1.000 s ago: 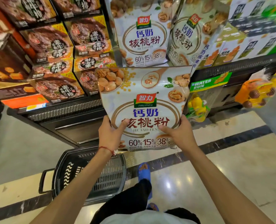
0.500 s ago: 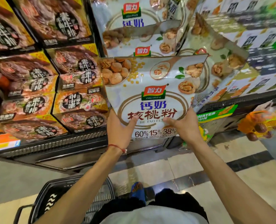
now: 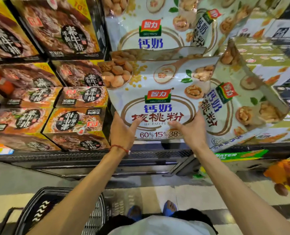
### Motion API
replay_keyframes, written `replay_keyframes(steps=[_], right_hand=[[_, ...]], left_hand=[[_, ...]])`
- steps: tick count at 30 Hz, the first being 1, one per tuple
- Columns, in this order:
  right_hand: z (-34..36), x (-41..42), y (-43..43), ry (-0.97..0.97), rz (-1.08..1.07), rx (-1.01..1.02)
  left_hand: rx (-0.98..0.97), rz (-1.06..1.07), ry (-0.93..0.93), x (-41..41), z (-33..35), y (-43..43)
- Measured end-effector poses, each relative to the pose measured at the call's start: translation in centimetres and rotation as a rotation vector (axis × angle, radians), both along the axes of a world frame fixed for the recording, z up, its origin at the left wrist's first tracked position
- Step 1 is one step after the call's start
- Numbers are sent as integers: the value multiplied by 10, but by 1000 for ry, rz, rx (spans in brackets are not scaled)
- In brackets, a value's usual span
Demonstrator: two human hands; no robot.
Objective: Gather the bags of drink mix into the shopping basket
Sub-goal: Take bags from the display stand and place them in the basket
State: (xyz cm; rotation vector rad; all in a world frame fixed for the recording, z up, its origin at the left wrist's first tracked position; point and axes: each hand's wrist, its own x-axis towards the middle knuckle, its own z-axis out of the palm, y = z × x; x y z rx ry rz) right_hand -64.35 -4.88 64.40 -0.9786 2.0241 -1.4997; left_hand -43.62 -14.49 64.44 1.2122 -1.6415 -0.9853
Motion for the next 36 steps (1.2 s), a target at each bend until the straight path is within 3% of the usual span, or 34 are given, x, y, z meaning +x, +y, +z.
replay_keyframes(steps=[6, 14, 27, 36], right_hand=[[-19, -13, -13, -21, 21, 35], [-22, -16, -17, -51, 74, 19], [-32, -11, -22, -100, 43, 52], [-23, -5, -11, -64, -31, 101]], left_hand=[[107, 42, -4, -16, -19, -13], [89, 45, -85, -20, -26, -24], [148, 37, -35, -19, -32, -29], [68, -11, -58, -10, -28, -27]])
